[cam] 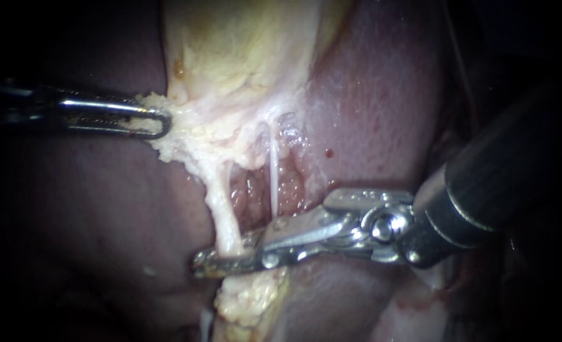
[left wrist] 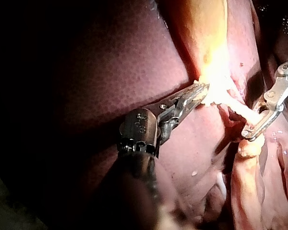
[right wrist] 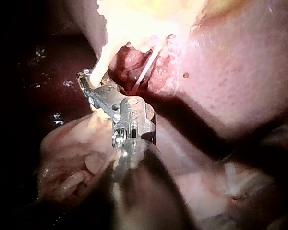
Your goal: Going back first clip left tube
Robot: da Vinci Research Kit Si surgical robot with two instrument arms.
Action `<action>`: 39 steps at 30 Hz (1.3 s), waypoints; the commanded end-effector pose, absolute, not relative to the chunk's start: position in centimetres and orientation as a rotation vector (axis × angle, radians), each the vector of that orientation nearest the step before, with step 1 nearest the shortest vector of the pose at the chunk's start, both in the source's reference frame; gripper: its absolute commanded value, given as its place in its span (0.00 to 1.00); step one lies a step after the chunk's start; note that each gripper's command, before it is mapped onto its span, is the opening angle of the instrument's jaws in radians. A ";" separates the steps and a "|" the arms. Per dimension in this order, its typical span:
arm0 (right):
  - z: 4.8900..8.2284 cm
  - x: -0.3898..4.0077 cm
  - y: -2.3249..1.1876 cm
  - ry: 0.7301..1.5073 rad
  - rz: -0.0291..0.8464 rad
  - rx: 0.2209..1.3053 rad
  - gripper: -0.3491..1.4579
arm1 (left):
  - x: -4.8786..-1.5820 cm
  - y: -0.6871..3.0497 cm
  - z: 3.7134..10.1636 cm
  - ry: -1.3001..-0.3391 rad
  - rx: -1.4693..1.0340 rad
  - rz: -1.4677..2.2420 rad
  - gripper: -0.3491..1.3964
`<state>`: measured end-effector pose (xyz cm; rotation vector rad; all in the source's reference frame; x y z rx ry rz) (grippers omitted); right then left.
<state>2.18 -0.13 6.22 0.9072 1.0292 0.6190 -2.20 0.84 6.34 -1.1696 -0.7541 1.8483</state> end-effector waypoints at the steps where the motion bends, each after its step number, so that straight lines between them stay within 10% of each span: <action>1: 6.22 2.18 -0.12 1.029 0.619 0.907 0.00 | -2.20 0.84 6.34 -0.753 -1.169 1.848 0.00; 3: 6.25 2.17 -0.11 1.029 0.618 0.909 0.02 | -2.20 0.84 6.34 -0.753 -1.169 1.848 0.00; 8: 6.42 2.24 -0.16 1.139 0.623 0.924 0.46 | -2.20 0.84 6.34 -0.753 -1.169 1.848 0.00; 17: 6.70 2.27 -0.20 1.164 0.601 0.903 0.47 | -2.22 0.82 6.32 -0.752 -1.169 1.848 0.00; 25: 6.94 2.22 -0.09 1.139 0.418 0.645 0.47 | -2.23 0.81 6.32 -0.751 -1.169 1.848 0.00; 39: 6.62 1.38 -0.06 1.144 0.289 0.445 0.47 | -2.23 0.79 6.30 -0.751 -1.169 1.848 0.00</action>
